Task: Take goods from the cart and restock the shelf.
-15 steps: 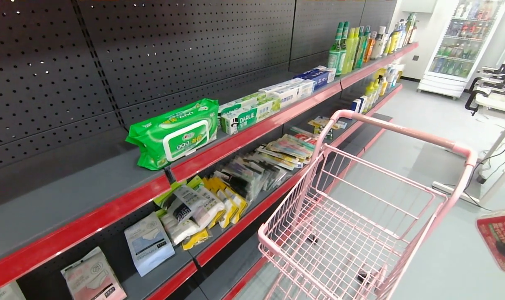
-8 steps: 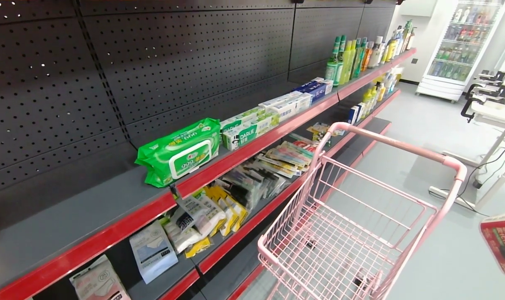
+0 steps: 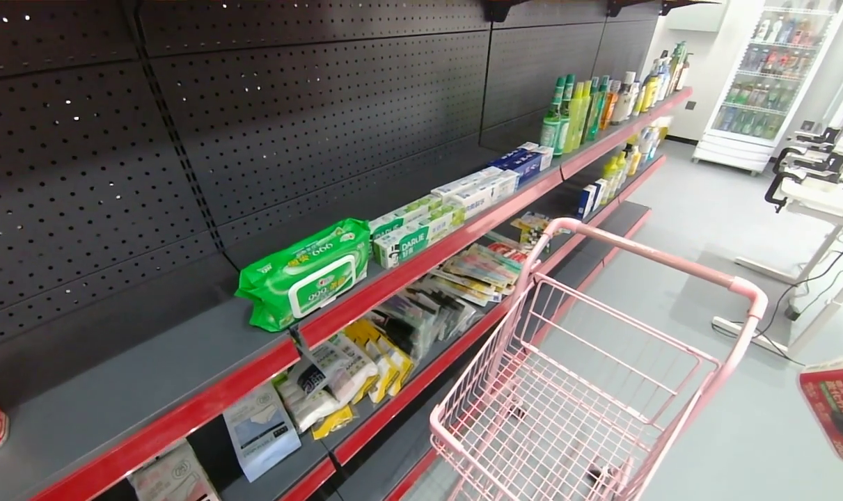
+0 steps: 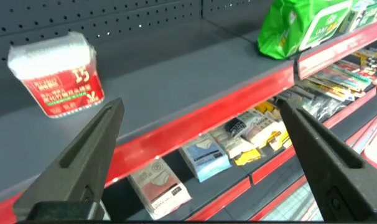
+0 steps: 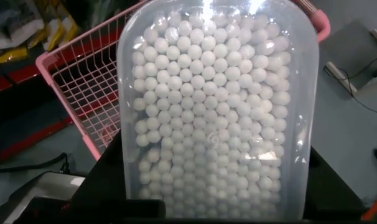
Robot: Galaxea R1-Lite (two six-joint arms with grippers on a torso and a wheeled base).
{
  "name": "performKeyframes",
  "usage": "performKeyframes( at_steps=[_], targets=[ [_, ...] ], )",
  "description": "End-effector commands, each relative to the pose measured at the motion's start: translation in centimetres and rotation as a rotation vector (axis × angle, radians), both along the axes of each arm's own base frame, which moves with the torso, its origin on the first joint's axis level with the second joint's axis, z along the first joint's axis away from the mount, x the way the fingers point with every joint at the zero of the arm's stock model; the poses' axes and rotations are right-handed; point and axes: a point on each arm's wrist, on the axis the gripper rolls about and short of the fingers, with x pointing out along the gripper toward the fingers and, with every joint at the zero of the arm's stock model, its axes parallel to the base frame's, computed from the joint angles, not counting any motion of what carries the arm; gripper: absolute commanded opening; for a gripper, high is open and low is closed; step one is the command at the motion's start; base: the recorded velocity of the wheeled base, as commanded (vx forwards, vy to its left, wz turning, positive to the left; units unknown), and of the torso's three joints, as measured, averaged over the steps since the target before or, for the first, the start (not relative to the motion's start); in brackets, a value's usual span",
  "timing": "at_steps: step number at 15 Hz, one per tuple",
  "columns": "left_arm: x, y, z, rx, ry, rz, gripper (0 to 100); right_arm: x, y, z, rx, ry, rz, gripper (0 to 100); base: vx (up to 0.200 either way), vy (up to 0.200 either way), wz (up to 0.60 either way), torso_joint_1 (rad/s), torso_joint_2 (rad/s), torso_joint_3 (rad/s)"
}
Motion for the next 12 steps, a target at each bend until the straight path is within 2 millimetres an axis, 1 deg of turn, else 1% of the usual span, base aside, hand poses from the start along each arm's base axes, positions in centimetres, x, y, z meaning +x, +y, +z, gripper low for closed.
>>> performKeyframes(
  at_steps=[1,6,8,12],
  targets=[
    [0.01,0.00,-0.01,0.001,0.002,0.001,100,0.12,0.00,-0.08,0.000,0.008,0.001,0,0.000,0.000,0.00,0.159,-0.35,-0.212],
    [0.01,0.00,-0.01,0.001,0.002,0.001,100,0.10,0.00,-0.58,-0.001,0.025,-0.001,0,0.000,0.000,0.00,0.165,-0.35,-0.191],
    [0.01,0.00,-0.01,0.001,0.002,0.001,100,0.07,-0.01,-0.80,-0.001,0.029,-0.002,0,0.000,0.000,0.00,0.047,-0.13,-0.060],
    [0.01,0.00,-0.01,0.001,0.002,0.001,100,0.07,-0.01,-0.86,-0.003,0.029,-0.001,0,0.000,0.000,0.60,0.001,0.00,-0.007]
  ],
)
